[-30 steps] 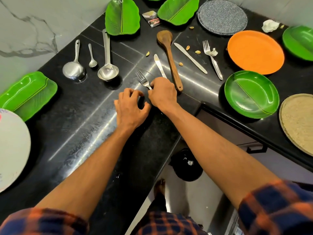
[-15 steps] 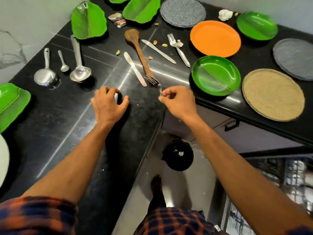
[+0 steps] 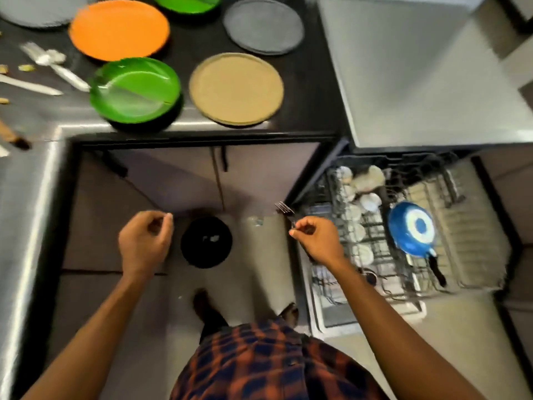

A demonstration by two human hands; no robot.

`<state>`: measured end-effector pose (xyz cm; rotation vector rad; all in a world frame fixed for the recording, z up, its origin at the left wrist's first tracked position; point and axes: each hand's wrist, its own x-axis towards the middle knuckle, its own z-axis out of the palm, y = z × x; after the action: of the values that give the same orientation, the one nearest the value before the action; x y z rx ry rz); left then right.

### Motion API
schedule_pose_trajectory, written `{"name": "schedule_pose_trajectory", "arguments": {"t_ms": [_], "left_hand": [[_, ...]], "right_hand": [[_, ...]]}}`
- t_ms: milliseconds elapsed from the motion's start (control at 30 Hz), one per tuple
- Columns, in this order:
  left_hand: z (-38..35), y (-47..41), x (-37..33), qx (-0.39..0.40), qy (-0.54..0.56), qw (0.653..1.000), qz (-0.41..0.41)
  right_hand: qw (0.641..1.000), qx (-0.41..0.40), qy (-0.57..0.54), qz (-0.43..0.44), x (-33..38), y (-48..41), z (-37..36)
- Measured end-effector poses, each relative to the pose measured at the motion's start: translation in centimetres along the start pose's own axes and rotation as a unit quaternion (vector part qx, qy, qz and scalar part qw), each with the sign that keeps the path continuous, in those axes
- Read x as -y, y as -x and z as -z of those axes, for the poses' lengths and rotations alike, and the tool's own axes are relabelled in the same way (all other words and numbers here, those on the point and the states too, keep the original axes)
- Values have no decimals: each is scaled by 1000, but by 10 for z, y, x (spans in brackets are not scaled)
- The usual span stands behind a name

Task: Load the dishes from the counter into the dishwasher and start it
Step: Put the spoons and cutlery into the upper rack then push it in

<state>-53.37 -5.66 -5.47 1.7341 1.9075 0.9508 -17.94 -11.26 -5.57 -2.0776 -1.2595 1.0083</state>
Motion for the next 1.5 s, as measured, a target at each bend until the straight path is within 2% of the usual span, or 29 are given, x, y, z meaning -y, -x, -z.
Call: {"name": "schedule_pose_trajectory", "arguments": {"t_ms": [133,233,367,567,733,1000,1300,1500], "left_hand": [[-98,59,-65,127,56,988,71],[-162,96,-109,217,52,972,70],[-222,126,-161,297,55,951,67],[-284,142,-214,385,87,916,76],[-330,137,-233,408,98,893,161],[-402,115,-234,399,130,860,292],[-439,110,-233,405,134,849,310],[-450,113,-225,415,121,847,309]], "right_hand": [[995,-57,-48,-65,-81,17,67],[985,-94,-92,-113,-136,29,113],[971,-139,-108,-163,-196,36,157],[969,-114,-50,-215,-261,17,189],[971,-79,-14,-226,-292,-29,186],[974,6,37,-223,-315,-102,156],[955,-3,103,-277,-328,-136,131],[963,2,118,-241,-329,-137,123]]}}
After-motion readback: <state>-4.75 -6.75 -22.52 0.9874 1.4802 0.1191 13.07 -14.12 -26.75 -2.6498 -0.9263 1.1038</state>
